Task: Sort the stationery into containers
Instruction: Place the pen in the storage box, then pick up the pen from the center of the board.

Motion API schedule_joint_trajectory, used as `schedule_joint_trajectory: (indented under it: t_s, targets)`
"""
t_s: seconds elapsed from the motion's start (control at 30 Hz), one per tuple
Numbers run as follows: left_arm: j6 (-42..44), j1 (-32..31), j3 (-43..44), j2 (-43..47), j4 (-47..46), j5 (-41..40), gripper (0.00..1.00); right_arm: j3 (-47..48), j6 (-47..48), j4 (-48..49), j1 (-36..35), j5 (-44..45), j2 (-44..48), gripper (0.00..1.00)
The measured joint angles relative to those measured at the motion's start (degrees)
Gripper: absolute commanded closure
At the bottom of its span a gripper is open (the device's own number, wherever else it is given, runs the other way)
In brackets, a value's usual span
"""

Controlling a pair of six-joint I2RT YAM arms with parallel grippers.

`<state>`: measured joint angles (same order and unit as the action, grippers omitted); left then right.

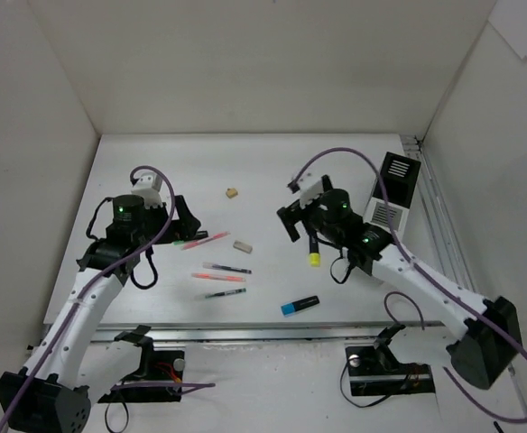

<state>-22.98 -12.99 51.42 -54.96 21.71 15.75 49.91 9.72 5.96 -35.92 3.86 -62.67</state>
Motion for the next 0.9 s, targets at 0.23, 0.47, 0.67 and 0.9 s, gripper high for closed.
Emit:
schedule_joint_trajectory:
  t_s: [0.23, 0.47, 0.67, 0.9]
  targets:
    - [-9.99, 4.37, -4.87, 3.02, 6.47, -8.39, 0.01, 8.02, 5.09, 0.15, -8.17, -13.49, -24.22, 0.02]
    - [-16.55, 8.55, -6.47, 5.68, 12.61, -14.51, 0.01, 26.47, 12.26, -0.90, -11.74, -21.88, -42.99, 0.02]
    - [-17.73, 9.01, -7.67, 7.45, 12.76, -15.10, 0.01, 38.18, 15.67, -2.29, -11.74, -26.67, -55.63, 0.06]
    - [-17.53, 9.31, -8.22, 7.91, 11.93, -12.11, 0.00, 46.36, 16.92, -5.75, -11.69, -29.16, -66.16, 0.13]
